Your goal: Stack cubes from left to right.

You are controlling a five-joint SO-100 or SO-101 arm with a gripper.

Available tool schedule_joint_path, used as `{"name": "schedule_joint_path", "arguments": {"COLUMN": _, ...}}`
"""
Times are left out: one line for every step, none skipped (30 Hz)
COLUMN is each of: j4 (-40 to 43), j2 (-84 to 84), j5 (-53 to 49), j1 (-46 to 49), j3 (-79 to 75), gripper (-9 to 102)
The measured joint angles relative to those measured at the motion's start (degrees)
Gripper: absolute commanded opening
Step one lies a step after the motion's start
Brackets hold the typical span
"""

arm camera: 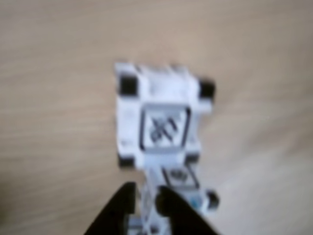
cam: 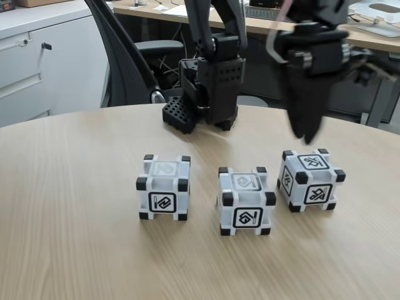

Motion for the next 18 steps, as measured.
{"name": "schedule_joint_path", "arguments": {"j4": 0.0, "j2": 0.0, "j5": 0.3, "j1": -1.4, "j3": 0.0, "gripper": 18}}
{"name": "schedule_joint_path", "arguments": {"j4": 0.0, "j2": 0.0, "j5": 0.4, "j1": -2.2, "j3": 0.0, "gripper": 21}}
{"name": "schedule_joint_path", "arguments": {"j4": 0.0, "j2": -0.2, "j5": 0.7, "j1": -3.1, "j3": 0.0, "gripper": 26}}
{"name": "schedule_joint_path", "arguments": {"j4": 0.0, "j2": -0.3, "j5": 0.8, "j1": -3.4, "j3": 0.0, "gripper": 30}}
{"name": "schedule_joint_path", "arguments": {"j4": 0.0, "j2": -0.3, "j5": 0.8, "j1": -3.5, "j3": 0.0, "gripper": 33}}
{"name": "schedule_joint_path", "arguments": {"j4": 0.0, "j2": -0.3, "j5": 1.0, "j1": -3.5, "j3": 0.0, "gripper": 37}}
{"name": "schedule_joint_path", "arguments": {"j4": 0.0, "j2": -0.3, "j5": 1.1, "j1": -3.5, "j3": 0.0, "gripper": 39}}
{"name": "schedule_joint_path", "arguments": {"j4": 0.0, "j2": -0.3, "j5": 1.2, "j1": -3.9, "j3": 0.0, "gripper": 41}}
{"name": "schedule_joint_path", "arguments": {"j4": 0.0, "j2": -0.3, "j5": 1.3, "j1": -4.0, "j3": 0.0, "gripper": 41}}
{"name": "schedule_joint_path", "arguments": {"j4": 0.0, "j2": -0.3, "j5": 1.3, "j1": -4.0, "j3": 0.0, "gripper": 42}}
{"name": "schedule_joint_path", "arguments": {"j4": 0.0, "j2": -0.3, "j5": 1.3, "j1": -4.0, "j3": 0.0, "gripper": 42}}
{"name": "schedule_joint_path", "arguments": {"j4": 0.0, "j2": -0.3, "j5": 1.3, "j1": -4.0, "j3": 0.0, "gripper": 42}}
{"name": "schedule_joint_path", "arguments": {"j4": 0.0, "j2": -0.3, "j5": 1.3, "j1": -4.0, "j3": 0.0, "gripper": 42}}
{"name": "schedule_joint_path", "arguments": {"j4": 0.0, "j2": -0.3, "j5": 1.2, "j1": -4.0, "j3": 0.0, "gripper": 42}}
{"name": "schedule_joint_path", "arguments": {"j4": 0.0, "j2": -0.4, "j5": 1.2, "j1": -3.6, "j3": 0.0, "gripper": 42}}
{"name": "schedule_joint_path", "arguments": {"j4": 0.0, "j2": -0.4, "j5": 1.2, "j1": -3.3, "j3": 0.0, "gripper": 42}}
{"name": "schedule_joint_path", "arguments": {"j4": 0.0, "j2": -0.6, "j5": 1.2, "j1": -2.7, "j3": 0.0, "gripper": 43}}
{"name": "schedule_joint_path", "arguments": {"j4": 0.0, "j2": -1.2, "j5": 1.2, "j1": -2.2, "j3": 0.0, "gripper": 43}}
